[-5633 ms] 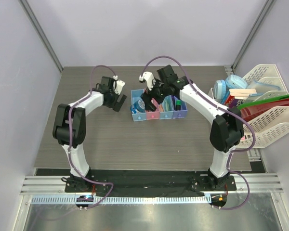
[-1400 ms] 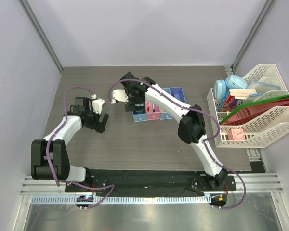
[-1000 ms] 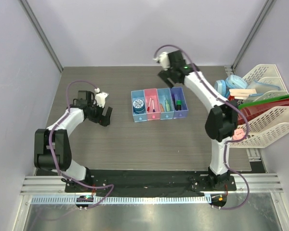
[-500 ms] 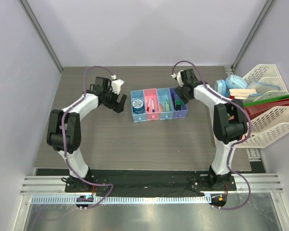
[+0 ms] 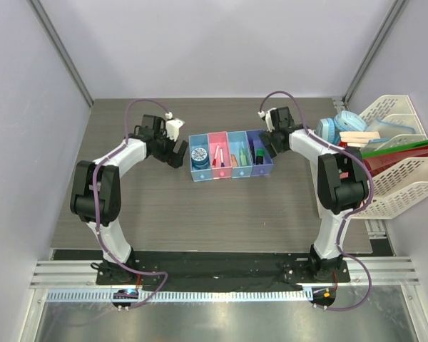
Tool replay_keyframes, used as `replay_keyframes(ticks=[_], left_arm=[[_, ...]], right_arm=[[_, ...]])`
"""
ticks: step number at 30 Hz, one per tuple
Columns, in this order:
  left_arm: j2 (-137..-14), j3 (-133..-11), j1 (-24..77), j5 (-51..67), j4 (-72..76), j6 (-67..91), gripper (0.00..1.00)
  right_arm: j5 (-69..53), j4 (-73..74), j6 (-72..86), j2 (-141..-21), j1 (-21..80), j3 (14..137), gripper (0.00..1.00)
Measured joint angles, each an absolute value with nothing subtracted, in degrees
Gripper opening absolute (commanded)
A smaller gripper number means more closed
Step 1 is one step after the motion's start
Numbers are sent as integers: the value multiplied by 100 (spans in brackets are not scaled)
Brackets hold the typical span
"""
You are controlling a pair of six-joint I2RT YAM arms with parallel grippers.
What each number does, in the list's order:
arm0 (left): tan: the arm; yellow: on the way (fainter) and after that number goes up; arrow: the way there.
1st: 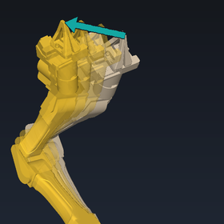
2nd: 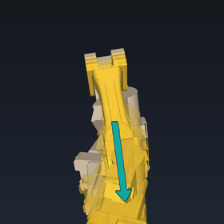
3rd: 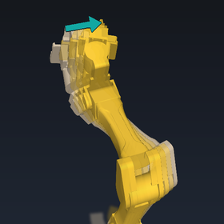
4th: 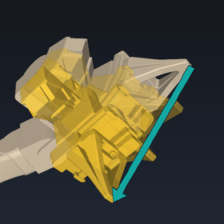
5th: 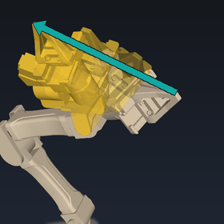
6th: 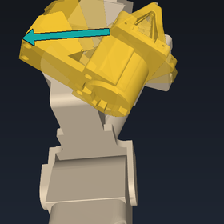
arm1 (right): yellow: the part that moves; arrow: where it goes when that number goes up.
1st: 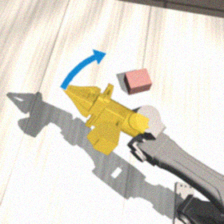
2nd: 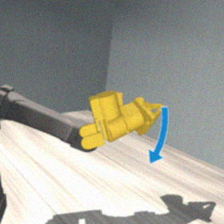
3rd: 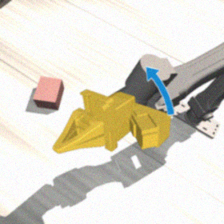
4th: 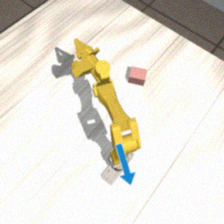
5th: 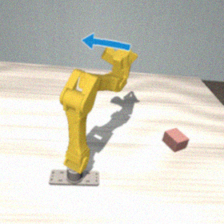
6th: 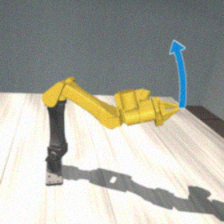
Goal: Sort the stationery into containers
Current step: Move the storage box to the center of the board, then reset both arms
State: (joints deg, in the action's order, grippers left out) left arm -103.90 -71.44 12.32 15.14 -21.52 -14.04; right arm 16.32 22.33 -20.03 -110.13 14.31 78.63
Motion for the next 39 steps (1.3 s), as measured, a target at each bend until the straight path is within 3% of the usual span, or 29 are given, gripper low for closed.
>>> replay_keyframes(ticks=[21,29,39], left_arm=[[-10331,-6855,1269,1409,-2147,-1433,100],[-9782,-6659,1140,1319,-2178,-1435,100],[-7920,-6320,-646,1861,-2244,-1118,100]], right_arm=[[1627,2036,-760,-10407,1894,7166,87],[1719,2086,-939,-10184,1911,7177,99],[982,2567,-1092,-8508,1734,7249,100]])
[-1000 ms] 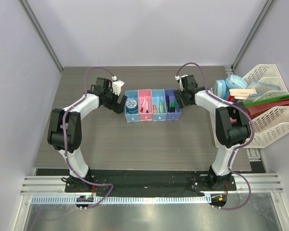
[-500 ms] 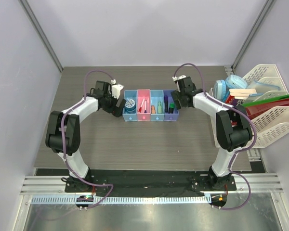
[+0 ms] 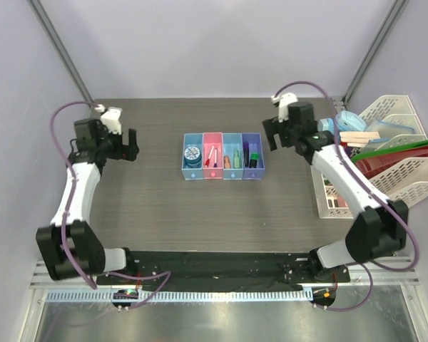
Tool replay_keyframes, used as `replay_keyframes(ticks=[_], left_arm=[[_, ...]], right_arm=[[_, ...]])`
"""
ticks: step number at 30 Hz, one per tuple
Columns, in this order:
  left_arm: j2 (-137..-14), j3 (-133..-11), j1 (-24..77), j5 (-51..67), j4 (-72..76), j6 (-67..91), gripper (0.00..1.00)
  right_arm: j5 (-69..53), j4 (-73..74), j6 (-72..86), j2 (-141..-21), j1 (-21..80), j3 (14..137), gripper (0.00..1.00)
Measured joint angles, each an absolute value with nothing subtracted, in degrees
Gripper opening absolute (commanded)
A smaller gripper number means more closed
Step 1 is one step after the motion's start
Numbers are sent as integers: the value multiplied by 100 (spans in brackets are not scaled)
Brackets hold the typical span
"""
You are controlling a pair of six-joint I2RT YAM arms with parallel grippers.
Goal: Sort the stationery into containers
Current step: Reset both arms
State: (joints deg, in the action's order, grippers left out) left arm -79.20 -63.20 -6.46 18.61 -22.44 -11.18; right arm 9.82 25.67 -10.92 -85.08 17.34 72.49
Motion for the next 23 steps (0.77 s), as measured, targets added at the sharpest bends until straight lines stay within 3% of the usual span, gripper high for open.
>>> replay_keyframes(ticks=[3,11,23], left_arm=[[-6851,-5695,-1203,1975,-2152,-1037,100],[-5190,-4768,-1247,2154,-2150,-1024,100],[-5140,-4657,-1251,2322,-2108,-932,100]], right_arm=[[749,2451,-993,-7693,1376,6997,100],[-43,2327,-834,-6370,1017,5970,100],[-602,2314,-821,-6189,963,5623,100]])
